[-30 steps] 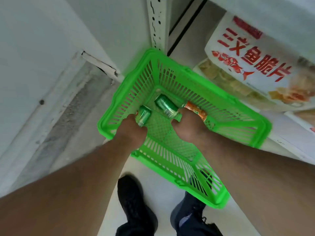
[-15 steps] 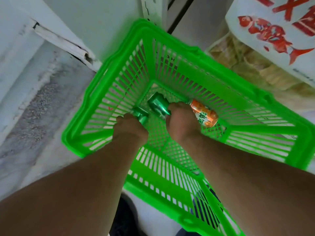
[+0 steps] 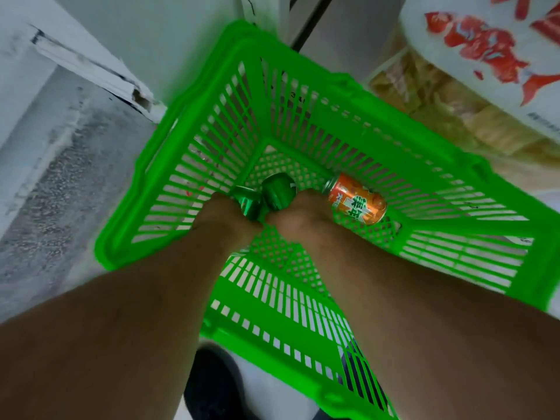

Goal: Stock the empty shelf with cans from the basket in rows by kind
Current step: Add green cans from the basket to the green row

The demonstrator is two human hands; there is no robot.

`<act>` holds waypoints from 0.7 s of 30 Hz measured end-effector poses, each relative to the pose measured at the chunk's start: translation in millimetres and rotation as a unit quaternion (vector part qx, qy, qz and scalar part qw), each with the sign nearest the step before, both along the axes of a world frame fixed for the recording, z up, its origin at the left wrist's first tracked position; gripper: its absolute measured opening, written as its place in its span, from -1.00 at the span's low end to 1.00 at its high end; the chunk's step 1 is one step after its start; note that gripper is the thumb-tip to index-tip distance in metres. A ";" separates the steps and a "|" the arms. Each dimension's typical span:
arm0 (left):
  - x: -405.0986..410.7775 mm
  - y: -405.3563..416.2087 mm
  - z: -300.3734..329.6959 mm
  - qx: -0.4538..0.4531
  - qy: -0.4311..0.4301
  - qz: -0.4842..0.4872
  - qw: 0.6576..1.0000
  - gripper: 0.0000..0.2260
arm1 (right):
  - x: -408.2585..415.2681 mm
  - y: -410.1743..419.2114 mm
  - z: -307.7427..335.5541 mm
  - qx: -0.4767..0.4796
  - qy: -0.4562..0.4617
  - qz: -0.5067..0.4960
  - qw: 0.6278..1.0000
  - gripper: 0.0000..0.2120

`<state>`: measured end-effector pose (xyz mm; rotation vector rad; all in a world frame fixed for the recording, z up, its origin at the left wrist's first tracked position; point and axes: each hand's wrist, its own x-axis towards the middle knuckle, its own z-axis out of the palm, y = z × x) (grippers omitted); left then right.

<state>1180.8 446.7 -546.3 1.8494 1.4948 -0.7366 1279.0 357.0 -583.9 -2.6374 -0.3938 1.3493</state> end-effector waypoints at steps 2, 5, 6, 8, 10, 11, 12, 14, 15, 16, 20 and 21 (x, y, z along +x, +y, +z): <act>-1.8 -1.7 30.8 -0.002 -0.033 0.024 0.999 -0.48 | -0.5 -15.6 32.7 0.034 0.034 -0.084 0.995 -0.36; -2.7 -12.1 96.3 0.021 -0.106 0.062 0.992 -0.45 | 3.7 -39.4 99.4 0.083 0.077 -0.184 0.976 -0.36; -4.0 -17.3 117.8 0.016 -0.138 0.076 0.987 -0.47 | 4.4 -46.8 125.7 0.094 0.082 -0.200 0.972 -0.37; -4.1 -27.9 170.3 0.008 -0.190 0.100 0.977 -0.53 | 6.2 -57.6 181.4 0.133 0.094 -0.217 0.962 -0.36; -3.3 -36.9 229.5 -0.001 -0.216 0.107 0.971 -0.58 | 9.9 -68.2 240.4 0.167 0.106 -0.218 0.956 -0.38; -2.0 -40.8 261.0 -0.007 -0.225 0.114 0.968 -0.61 | 12.1 -72.9 272.7 0.183 0.112 -0.223 0.951 -0.47; -0.9 -45.2 293.4 -0.017 -0.239 0.127 0.962 -0.63 | 14.5 -78.4 305.4 0.204 0.119 -0.227 0.945 -0.59; 0.6 -52.4 355.4 -0.051 -0.276 0.148 0.948 -0.66 | 18.1 -88.1 370.4 0.246 0.126 -0.255 0.926 -0.75; 0.4 -56.4 384.5 -0.077 -0.294 0.151 0.941 -0.67 | 18.1 -92.2 402.4 0.264 0.132 -0.273 0.916 -0.75; 0.6 -60.3 414.0 -0.103 -0.313 0.158 0.931 -0.69 | 16.9 -96.3 433.6 0.278 0.139 -0.289 0.905 -0.71; -2.0 -73.3 524.9 -0.193 -0.360 0.195 0.892 -0.72 | 13.5 -111.5 546.4 0.317 0.159 -0.345 0.869 -0.71; -3.1 -75.8 551.6 -0.207 -0.364 0.190 0.888 -0.70 | 12.9 -116.5 572.7 0.324 0.155 -0.354 0.864 -0.73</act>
